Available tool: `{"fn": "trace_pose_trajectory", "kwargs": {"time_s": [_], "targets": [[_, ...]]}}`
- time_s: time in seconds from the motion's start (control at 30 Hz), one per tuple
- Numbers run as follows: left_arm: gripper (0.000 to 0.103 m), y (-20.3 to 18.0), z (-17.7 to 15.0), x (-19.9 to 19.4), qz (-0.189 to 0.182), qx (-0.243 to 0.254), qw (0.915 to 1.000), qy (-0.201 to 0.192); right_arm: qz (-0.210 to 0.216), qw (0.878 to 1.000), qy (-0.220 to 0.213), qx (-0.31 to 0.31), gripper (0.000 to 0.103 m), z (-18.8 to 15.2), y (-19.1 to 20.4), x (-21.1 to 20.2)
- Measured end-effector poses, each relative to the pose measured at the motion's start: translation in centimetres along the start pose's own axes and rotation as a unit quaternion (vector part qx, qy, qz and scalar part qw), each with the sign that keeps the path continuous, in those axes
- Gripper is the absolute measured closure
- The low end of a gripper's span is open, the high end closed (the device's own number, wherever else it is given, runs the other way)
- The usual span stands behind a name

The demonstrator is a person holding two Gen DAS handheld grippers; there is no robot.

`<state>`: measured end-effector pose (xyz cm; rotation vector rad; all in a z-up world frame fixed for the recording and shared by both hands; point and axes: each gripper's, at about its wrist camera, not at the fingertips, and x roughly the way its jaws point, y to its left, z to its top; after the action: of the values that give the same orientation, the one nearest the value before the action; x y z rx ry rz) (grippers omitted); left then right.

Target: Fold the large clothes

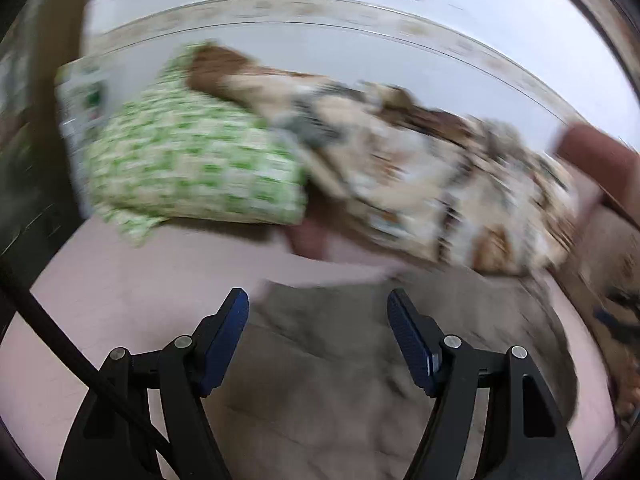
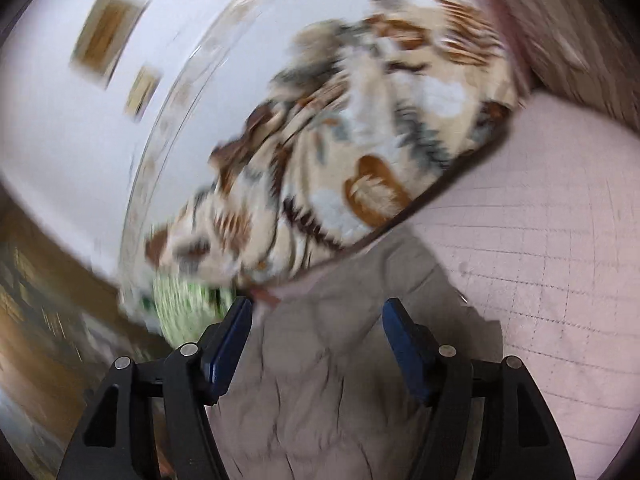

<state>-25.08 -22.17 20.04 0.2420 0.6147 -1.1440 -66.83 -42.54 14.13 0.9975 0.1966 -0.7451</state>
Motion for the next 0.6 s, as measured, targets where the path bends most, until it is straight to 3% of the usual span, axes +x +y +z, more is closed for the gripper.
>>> {"fn": "trace_pose_trajectory", "kwargs": {"time_s": [0.17, 0.33, 0.47, 0.6], "targets": [[0.032, -7.7, -4.1, 2.0, -0.056, 0.061, 0.9954, 0.048, -0.070, 0.987, 0.048, -0.134, 0.030, -5.5, 5.0, 3.2], [0.032, -10.6, -6.2, 8.1, -0.021, 0.082, 0.9917, 0.097, -0.125, 0.969, 0.083, -0.198, 0.030, -9.2, 5.4, 8.2], [0.029, -10.1, -7.1, 12.7, -0.003, 0.069, 0.9877, 0.140, -0.188, 0.951, 0.082, -0.230, 0.030, -8.6, 3.7, 11.7], [0.024, -9.6, -7.9, 15.6, 0.009, 0.066, 0.9842, 0.164, -0.201, 0.948, 0.121, -0.214, 0.029, -8.3, 0.7, 14.7]]}}
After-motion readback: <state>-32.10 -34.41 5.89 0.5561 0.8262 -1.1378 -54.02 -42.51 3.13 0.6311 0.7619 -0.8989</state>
